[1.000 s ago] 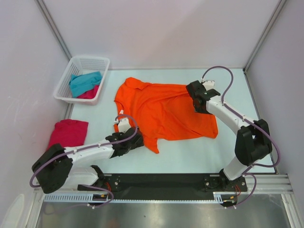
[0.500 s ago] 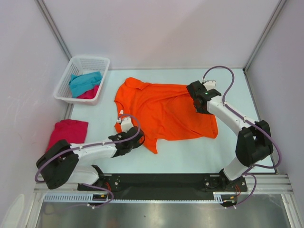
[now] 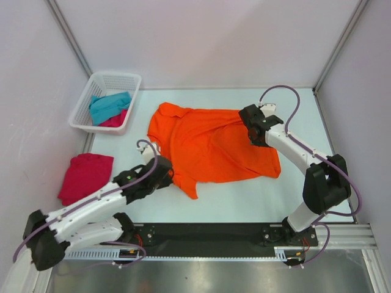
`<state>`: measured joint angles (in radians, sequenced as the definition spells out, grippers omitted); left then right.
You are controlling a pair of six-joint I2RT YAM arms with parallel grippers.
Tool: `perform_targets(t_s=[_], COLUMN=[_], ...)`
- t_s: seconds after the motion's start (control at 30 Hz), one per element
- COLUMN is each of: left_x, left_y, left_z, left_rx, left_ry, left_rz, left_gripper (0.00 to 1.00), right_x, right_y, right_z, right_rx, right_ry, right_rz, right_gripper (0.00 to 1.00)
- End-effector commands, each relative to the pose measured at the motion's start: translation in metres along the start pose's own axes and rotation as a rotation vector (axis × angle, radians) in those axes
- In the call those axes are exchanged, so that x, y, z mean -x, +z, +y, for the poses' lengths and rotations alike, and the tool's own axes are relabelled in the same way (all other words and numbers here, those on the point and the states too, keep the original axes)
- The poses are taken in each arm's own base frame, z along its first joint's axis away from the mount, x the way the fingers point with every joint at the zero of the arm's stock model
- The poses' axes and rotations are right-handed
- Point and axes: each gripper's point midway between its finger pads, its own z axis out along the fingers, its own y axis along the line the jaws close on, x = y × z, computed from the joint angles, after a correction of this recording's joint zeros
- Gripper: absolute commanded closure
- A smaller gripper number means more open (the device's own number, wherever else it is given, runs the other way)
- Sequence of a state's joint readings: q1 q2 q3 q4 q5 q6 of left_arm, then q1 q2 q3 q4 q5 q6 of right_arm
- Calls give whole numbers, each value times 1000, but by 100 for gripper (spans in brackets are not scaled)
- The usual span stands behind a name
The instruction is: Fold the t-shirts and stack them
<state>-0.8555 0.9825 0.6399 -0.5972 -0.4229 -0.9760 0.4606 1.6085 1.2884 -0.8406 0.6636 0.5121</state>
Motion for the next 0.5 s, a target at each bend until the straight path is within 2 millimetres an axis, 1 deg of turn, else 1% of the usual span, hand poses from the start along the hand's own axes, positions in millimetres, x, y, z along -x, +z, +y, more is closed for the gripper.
perform_targets(t_s=[0.0,0.03,0.1,0.17,0.2,0.23,0.3,0.33,0.4,0.43,0.47], left_x=[32,36,33,20,14,3,-5,-13,-16,-20,-21], left_y=[-47,-50,-46,-35,-27,-21,-12,-7,-2,2,3], left_z=[6,4,6,13,10,11,6,8,5,8,8], left_rx=[2,-4,11,37,42,42,29,32,24,41,45], left_ry=[-6,-12,-8,3,7,11,5,9,7,18,24], left_rz=[-57,-63,-58,-24,-3,32,57,79,83,94,97], left_gripper=[100,100,100,100,100,100,100,100,100,99,96], right_x=[-1,-2,-4,-4,-5,-5,-6,-6,-7,-7,-8], right_y=[1,2,2,1,0,1,0,0,0,0,0], right_z=[13,15,17,19,19,18,16,15,13,12,12], right_rx=[28,33,36,40,41,37,31,27,24,18,18], right_ry=[5,5,-2,-3,-5,-11,-16,-21,-25,-28,-31], right_rz=[-12,-11,-8,-9,-9,-6,-10,-10,-10,-10,-7], right_gripper=[45,45,45,45,45,45,45,45,45,45,45])
